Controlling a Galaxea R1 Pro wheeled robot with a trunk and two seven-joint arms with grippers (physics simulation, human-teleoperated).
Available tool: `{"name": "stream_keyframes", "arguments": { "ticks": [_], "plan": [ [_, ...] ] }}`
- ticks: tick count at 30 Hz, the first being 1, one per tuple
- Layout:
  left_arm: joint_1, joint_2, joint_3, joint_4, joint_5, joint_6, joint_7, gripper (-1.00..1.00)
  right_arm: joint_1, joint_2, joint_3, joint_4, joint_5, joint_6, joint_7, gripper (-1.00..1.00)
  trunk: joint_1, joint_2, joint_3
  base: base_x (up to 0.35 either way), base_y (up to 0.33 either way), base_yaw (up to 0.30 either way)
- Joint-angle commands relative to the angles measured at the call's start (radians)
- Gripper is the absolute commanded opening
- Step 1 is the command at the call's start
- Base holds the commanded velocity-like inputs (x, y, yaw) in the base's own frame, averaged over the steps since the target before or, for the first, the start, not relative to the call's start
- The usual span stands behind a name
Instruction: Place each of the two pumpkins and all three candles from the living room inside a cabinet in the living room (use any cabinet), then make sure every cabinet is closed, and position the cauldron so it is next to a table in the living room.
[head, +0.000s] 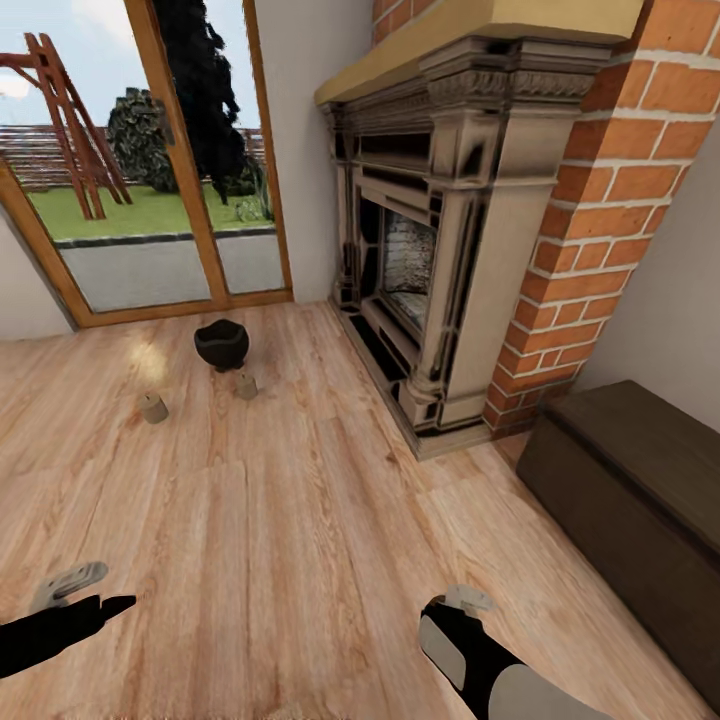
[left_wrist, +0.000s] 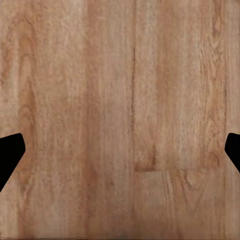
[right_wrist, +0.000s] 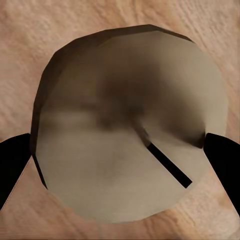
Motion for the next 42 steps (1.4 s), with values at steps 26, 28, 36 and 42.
{"name": "stream_keyframes", "arguments": {
  "ticks": [26,28,36,42],
  "plan": [
    [0.0,0.006,-0.003,0.0,-0.007,0.005,0.004,1.0,0.005,0.045,0.007,-0.629,-0.144,0.54,-0.458,-1.0,-0.1,0.182,0.054,0.0,0.0,0.226],
    [0.0,0.011,-0.003,0.0,-0.007,0.007,0.003,1.0,0.005,0.045,0.007,-0.637,-0.155,0.553,-0.461,-1.0,-0.107,0.196,0.058,0.0,0.0,0.191],
    [0.0,0.051,-0.006,0.001,-0.008,0.016,0.003,1.0,0.022,0.045,0.009,-0.731,-0.198,0.606,-0.474,-1.0,-0.138,0.252,0.072,0.0,0.0,0.189],
    [0.0,0.055,-0.038,0.002,-0.04,0.015,0.001,1.0,0.031,0.045,0.017,-0.741,-0.205,0.618,-0.475,-1.0,-0.161,0.294,0.083,0.0,0.0,0.188]
  ]
}}
